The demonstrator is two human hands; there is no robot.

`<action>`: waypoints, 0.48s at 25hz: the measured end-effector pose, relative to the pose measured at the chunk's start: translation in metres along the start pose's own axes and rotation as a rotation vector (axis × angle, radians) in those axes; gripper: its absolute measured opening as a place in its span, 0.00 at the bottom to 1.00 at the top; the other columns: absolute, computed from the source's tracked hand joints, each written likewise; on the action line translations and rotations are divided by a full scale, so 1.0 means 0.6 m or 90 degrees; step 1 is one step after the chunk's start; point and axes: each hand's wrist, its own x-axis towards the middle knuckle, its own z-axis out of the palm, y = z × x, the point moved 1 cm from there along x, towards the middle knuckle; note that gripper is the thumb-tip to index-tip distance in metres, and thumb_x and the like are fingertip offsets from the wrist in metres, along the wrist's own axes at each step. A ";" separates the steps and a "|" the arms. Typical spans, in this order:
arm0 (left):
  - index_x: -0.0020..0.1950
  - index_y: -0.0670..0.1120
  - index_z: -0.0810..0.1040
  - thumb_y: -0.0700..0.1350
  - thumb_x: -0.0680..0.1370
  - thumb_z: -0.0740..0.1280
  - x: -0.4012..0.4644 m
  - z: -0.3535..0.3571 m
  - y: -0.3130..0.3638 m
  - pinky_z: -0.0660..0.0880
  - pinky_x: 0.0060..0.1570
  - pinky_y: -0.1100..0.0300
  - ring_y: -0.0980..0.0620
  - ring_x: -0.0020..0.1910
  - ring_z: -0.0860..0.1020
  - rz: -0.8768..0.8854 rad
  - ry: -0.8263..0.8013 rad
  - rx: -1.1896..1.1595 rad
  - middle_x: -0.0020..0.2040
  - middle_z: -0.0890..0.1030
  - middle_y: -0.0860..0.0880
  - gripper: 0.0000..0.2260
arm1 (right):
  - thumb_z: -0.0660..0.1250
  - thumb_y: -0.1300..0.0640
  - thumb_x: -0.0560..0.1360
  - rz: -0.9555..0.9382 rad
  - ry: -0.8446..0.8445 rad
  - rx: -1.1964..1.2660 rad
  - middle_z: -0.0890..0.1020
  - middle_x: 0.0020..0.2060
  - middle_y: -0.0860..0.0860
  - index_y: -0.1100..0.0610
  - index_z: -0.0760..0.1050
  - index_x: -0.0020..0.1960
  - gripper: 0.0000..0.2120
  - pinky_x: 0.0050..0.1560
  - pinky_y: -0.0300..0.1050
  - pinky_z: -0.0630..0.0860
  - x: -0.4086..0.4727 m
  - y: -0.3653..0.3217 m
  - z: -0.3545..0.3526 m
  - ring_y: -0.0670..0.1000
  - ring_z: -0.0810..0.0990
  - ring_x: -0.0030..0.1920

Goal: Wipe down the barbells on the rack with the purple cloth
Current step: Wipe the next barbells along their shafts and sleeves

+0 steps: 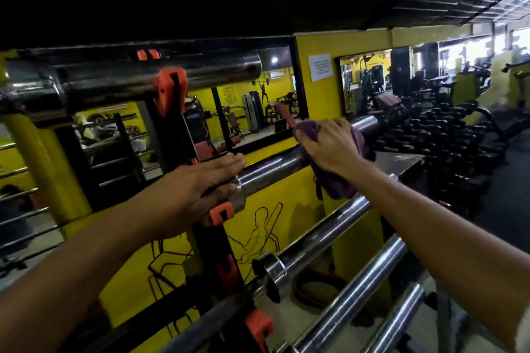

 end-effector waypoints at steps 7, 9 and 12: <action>0.76 0.60 0.62 0.63 0.77 0.54 -0.003 -0.001 -0.001 0.52 0.65 0.79 0.78 0.70 0.52 -0.004 0.071 0.007 0.74 0.58 0.70 0.27 | 0.55 0.41 0.80 -0.090 0.087 0.060 0.77 0.42 0.49 0.55 0.78 0.50 0.20 0.64 0.44 0.56 -0.029 -0.049 0.030 0.47 0.67 0.48; 0.76 0.60 0.63 0.63 0.76 0.55 -0.003 0.000 0.003 0.53 0.64 0.79 0.80 0.69 0.53 -0.002 0.075 0.006 0.72 0.59 0.72 0.28 | 0.55 0.43 0.81 -0.235 0.173 0.060 0.81 0.50 0.53 0.57 0.79 0.57 0.22 0.68 0.48 0.59 -0.062 -0.032 0.054 0.51 0.74 0.55; 0.75 0.61 0.62 0.63 0.76 0.56 -0.005 -0.004 0.003 0.53 0.66 0.75 0.80 0.69 0.53 -0.007 0.078 0.004 0.70 0.58 0.75 0.27 | 0.51 0.40 0.82 -0.219 0.166 0.022 0.83 0.53 0.54 0.55 0.82 0.59 0.27 0.66 0.55 0.69 -0.020 0.071 0.051 0.58 0.79 0.57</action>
